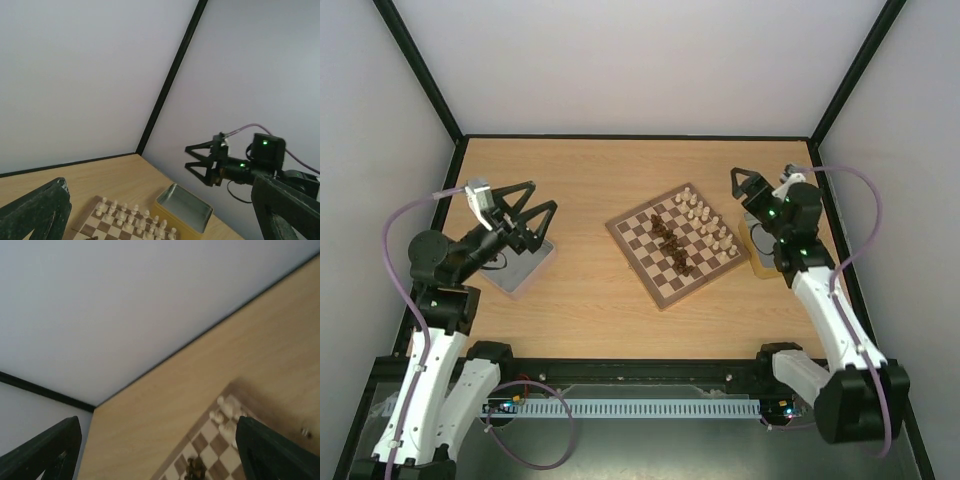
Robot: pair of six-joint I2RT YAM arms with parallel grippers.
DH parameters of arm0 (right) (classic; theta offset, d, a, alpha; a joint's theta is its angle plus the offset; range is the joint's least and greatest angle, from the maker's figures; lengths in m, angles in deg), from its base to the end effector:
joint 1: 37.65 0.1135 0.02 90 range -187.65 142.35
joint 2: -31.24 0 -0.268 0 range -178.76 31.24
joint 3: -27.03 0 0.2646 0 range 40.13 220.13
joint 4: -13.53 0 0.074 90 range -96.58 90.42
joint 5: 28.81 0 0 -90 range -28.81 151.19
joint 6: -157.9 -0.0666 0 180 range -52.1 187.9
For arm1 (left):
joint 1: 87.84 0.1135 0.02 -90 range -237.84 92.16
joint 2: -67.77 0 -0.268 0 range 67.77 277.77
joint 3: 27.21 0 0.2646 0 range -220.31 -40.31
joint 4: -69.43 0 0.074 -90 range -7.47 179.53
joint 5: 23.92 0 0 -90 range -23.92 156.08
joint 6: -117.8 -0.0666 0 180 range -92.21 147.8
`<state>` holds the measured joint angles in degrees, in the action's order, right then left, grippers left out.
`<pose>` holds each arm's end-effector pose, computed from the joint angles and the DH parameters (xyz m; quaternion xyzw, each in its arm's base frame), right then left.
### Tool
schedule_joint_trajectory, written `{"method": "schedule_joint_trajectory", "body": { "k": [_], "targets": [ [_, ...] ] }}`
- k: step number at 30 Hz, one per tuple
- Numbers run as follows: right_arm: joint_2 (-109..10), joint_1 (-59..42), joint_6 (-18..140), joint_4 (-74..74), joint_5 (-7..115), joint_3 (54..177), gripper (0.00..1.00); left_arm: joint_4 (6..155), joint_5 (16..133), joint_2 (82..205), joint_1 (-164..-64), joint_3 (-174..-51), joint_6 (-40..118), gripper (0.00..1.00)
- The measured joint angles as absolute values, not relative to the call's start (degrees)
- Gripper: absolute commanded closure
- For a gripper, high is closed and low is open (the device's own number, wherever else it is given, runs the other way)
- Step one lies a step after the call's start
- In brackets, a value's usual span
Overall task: Set up the chess pieces on the board
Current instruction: Pick up the chess piece from the chessboard.
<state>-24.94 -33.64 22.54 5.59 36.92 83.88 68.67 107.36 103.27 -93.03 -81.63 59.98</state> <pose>0.2665 0.0461 0.3222 0.1291 0.7355 0.4132 0.5212 0.1643 -0.0590 0.3967 0.1545 0.5913 -0.4374 0.6597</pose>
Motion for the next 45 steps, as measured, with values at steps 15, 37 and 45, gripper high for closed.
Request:
{"method": "schedule_joint_trajectory", "body": {
  "k": [15, 37, 45],
  "targets": [
    [-40.9, -16.7, 27.8, -5.9, 45.4, 88.8, 0.53, 75.0, 98.7, 105.2, -93.3, -82.2, 56.6, 0.00],
    [-57.7, -11.3, 26.3, -4.8, 44.4, 88.2, 0.63, 77.1, 97.1, 105.9, -93.3, -80.5, 54.1, 0.00],
    [-60.7, -11.3, 25.5, -1.9, 42.3, 88.3, 0.71, 77.3, 97.1, 106.5, -93.3, -80.5, 53.8, 0.00]
  ]
}}
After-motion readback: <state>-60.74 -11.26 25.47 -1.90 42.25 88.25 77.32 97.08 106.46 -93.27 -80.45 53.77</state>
